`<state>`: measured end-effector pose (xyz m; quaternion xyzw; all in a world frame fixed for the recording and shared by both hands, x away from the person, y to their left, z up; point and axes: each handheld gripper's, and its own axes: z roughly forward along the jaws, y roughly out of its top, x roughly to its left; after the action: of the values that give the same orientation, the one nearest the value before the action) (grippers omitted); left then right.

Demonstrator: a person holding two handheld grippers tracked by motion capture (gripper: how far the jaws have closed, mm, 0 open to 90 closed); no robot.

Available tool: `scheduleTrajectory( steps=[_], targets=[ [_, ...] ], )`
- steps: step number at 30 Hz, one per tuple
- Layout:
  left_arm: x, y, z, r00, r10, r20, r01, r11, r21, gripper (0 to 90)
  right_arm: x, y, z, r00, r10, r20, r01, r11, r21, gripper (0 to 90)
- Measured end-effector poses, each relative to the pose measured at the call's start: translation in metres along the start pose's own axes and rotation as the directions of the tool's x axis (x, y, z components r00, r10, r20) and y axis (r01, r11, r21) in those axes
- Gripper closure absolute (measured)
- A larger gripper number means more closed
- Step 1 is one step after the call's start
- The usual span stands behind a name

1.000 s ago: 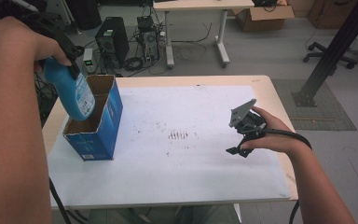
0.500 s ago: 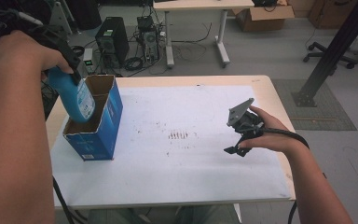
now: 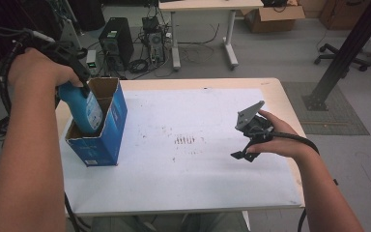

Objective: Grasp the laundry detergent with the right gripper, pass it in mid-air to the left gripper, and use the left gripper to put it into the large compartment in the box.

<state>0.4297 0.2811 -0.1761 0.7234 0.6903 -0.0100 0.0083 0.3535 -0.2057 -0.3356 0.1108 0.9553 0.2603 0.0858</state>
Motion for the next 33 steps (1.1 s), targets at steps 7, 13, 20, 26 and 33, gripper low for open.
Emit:
scheduleTrajectory(
  steps=[7, 13, 20, 26, 33],
  targets=[
    [-0.001, 0.003, 0.022, 1.0, 0.004, -0.002, -0.004, 0.9999, 0.016, 38.0, 0.001, 0.0, 0.002, 1.0, 0.001, -0.004, -0.001, 1.0, -0.004, 3.3],
    [0.001, 0.004, 0.045, 1.0, -0.006, 0.0, 0.006, 0.9996, 0.029, 38.0, 0.001, 0.001, 0.002, 1.0, -0.003, -0.005, 0.003, 1.0, -0.005, 3.2],
    [0.002, 0.005, 0.064, 0.9999, -0.012, -0.006, 0.012, 0.9992, 0.037, 38.0, 0.002, 0.0, 0.002, 1.0, -0.006, -0.007, 0.006, 1.0, 0.0, 3.2],
    [0.0, 0.008, 0.079, 0.9999, -0.015, -0.006, 0.016, 0.9992, 0.038, 38.0, 0.004, -0.001, 0.003, 0.9999, -0.005, -0.01, 0.005, 1.0, 0.005, 3.3],
    [0.0, 0.01, 0.098, 0.9999, -0.009, -0.011, 0.009, 0.9989, 0.046, 38.0, 0.004, -0.003, 0.001, 1.0, -0.001, -0.009, 0.001, 1.0, 0.004, 3.2]
  ],
)
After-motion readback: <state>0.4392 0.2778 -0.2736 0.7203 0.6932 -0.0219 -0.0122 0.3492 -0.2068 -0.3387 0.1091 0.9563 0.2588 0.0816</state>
